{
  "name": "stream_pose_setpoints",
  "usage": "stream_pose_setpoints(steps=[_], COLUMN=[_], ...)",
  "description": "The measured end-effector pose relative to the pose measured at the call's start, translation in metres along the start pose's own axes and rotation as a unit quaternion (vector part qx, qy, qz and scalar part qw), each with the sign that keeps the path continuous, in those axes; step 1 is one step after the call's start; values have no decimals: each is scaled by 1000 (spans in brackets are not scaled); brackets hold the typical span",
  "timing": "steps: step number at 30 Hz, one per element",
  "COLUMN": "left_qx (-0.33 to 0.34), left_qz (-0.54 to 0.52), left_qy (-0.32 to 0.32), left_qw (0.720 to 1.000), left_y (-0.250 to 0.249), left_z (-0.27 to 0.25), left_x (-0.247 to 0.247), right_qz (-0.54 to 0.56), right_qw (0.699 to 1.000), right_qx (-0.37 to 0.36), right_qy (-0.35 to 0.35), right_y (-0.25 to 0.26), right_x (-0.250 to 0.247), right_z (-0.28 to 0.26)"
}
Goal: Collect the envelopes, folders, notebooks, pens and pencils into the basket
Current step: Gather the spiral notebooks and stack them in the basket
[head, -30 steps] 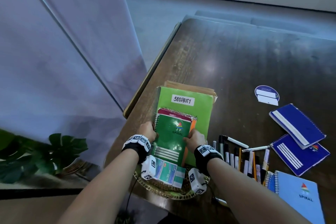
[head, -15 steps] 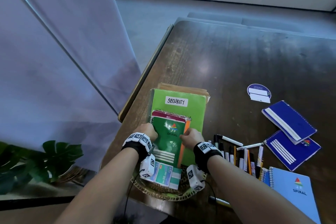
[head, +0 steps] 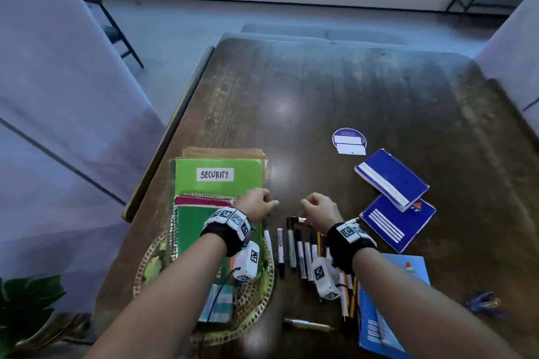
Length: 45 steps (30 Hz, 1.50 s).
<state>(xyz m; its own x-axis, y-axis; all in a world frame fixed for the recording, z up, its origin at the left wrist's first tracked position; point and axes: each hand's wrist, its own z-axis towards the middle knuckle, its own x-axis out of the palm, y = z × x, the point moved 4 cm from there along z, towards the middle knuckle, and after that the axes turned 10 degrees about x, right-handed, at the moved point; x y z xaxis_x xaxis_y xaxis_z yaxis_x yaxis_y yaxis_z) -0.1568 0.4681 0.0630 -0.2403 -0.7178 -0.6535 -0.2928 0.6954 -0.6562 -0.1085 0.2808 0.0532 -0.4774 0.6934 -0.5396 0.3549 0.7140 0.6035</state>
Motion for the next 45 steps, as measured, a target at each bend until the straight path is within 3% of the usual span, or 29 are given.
stream_pose_setpoints(steps=[4,9,18,25,34,39,42,45], left_qx=[30,51,32,-18,-150,-146,-139,-151], left_qz=[5,-19,-51,-70,-171,-175,-190,-139], left_qy=[-1,20,52,79,-33,-21,-17,-15], left_qw=[1000,998,997,994,973,973,972,979], left_y=[-52,-116,-191,-194,-161,-150,-151,-150], left_z=[39,93,175,220,259,264,253,233], left_x=[32,84,165,206,230,231,223,208], right_qz=[40,16,-62,-128,-242,-163,-57,9], right_qw=[998,992,984,984,958,976,992,998], right_qx=[26,63,114,84,112,113,94,60], right_qy=[-40,-105,-124,-92,-104,-89,-65,-16], right_y=[-37,-85,-149,-166,-171,-181,-177,-164], right_x=[-66,-152,-251,-260,-256,-252,-252,-249], right_z=[28,66,150,208,242,237,225,206])
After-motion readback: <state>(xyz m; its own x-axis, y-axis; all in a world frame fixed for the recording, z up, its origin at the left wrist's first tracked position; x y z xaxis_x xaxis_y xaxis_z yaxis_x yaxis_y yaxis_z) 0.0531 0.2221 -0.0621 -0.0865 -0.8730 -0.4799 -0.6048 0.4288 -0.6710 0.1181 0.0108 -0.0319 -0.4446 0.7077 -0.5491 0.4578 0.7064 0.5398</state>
